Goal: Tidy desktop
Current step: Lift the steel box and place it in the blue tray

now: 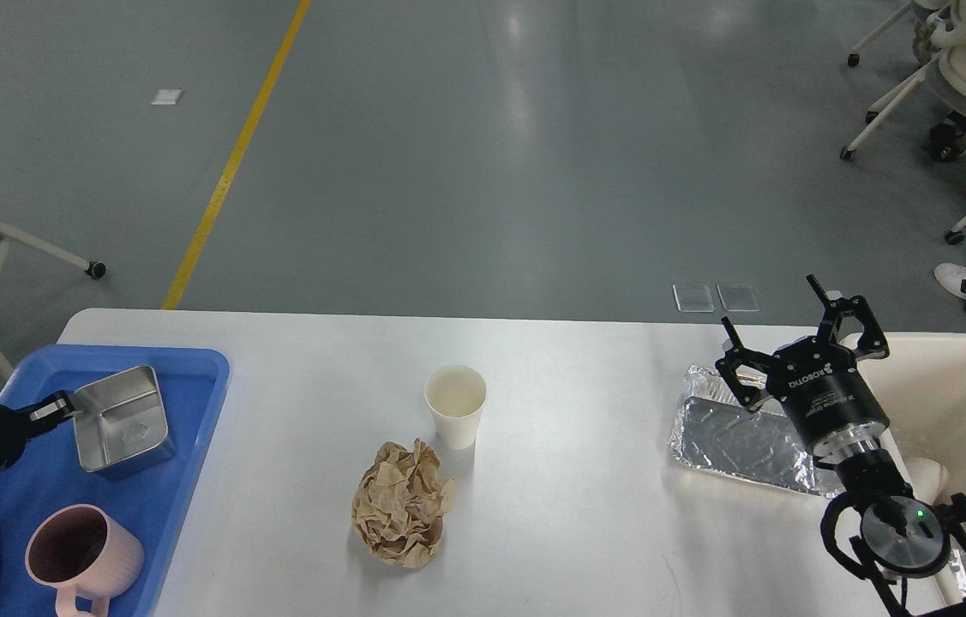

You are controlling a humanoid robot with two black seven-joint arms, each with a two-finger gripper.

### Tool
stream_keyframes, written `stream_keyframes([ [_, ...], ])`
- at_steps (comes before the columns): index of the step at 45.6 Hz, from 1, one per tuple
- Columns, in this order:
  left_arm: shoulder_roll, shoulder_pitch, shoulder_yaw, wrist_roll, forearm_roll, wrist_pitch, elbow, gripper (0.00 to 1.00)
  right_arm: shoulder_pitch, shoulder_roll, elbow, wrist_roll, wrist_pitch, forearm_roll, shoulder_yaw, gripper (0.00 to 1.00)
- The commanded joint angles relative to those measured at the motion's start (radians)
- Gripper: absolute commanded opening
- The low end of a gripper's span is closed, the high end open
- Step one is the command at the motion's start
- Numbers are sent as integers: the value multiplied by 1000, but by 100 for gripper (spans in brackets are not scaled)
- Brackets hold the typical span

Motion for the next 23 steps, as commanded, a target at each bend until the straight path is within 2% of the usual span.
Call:
stream_keyframes([
  [1,34,-7,-76,-3,-49,-30,-13,93,2,2,0,0,0,0,-2,100],
  [11,118,-22,-370,-1,-226,-105,-96,97,2,1,0,0,0,0,-2,100],
  [17,184,13,-530,8,-322,-113,-249,97,2,1,2,0,-1,0,-6,100],
  [23,244,82,-628,6,-468,-78,-441,97,2,-7,-1,0,-5,-35,-11,100],
])
